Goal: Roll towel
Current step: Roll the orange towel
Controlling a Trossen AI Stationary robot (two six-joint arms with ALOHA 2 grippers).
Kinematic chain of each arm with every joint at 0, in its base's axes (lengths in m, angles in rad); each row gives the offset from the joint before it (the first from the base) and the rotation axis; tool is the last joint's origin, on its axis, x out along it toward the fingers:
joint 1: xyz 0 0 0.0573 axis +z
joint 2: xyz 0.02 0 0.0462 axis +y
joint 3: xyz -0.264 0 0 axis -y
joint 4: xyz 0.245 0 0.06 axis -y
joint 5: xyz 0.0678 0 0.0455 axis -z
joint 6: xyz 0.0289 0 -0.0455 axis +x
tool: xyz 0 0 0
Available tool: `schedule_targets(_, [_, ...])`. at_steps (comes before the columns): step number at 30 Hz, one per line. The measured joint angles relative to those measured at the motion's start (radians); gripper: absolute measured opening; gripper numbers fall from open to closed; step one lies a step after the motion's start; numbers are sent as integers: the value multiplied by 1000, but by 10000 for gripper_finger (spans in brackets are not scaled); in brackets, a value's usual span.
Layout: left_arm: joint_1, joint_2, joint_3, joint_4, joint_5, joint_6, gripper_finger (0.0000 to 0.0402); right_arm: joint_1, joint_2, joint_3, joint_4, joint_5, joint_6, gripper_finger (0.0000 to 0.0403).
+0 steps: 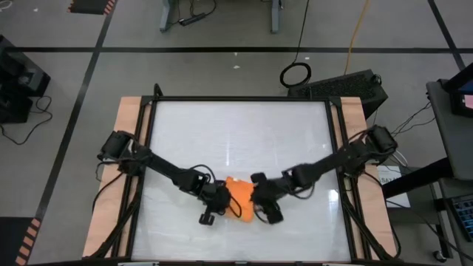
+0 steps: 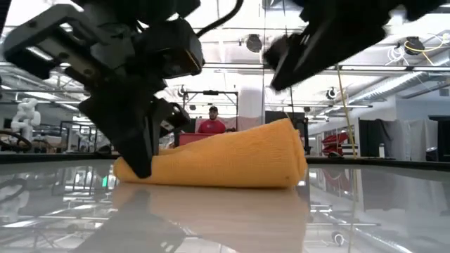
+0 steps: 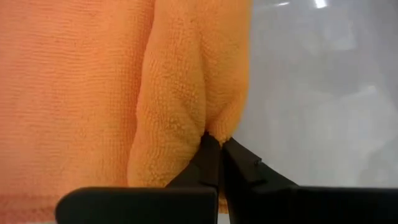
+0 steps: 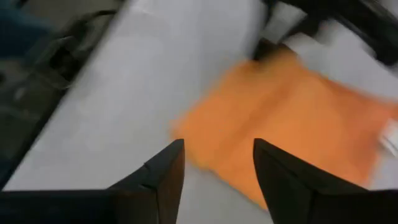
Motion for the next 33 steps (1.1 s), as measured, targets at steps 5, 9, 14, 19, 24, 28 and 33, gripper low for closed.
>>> schedule_targets(5, [49, 1, 0, 26, 117, -22, 4, 96, 16, 0, 19, 63, -145, 182])
schedule_targets(9, [87, 1, 0, 40, 202, -25, 4, 147, 56, -1, 19, 139, -151, 169])
schedule_targets(14, [137, 1, 0, 48, 297, -25, 3, 188, 102, -1, 76, 215, -192, 163])
schedule_targets(19, [192, 1, 0, 49, 390, -25, 3, 210, 128, -1, 145, 363, -234, 175])
schedule_targets(24, [236, 0, 0, 49, 456, -24, 3, 201, 159, -1, 154, 373, -240, 196])
schedule_targets(28, [261, -1, 1, 47, 496, -22, 3, 195, 185, -1, 141, 416, -214, 199])
schedule_targets(33, [276, -1, 1, 41, 517, -19, 3, 186, 213, -1, 149, 450, -188, 194])
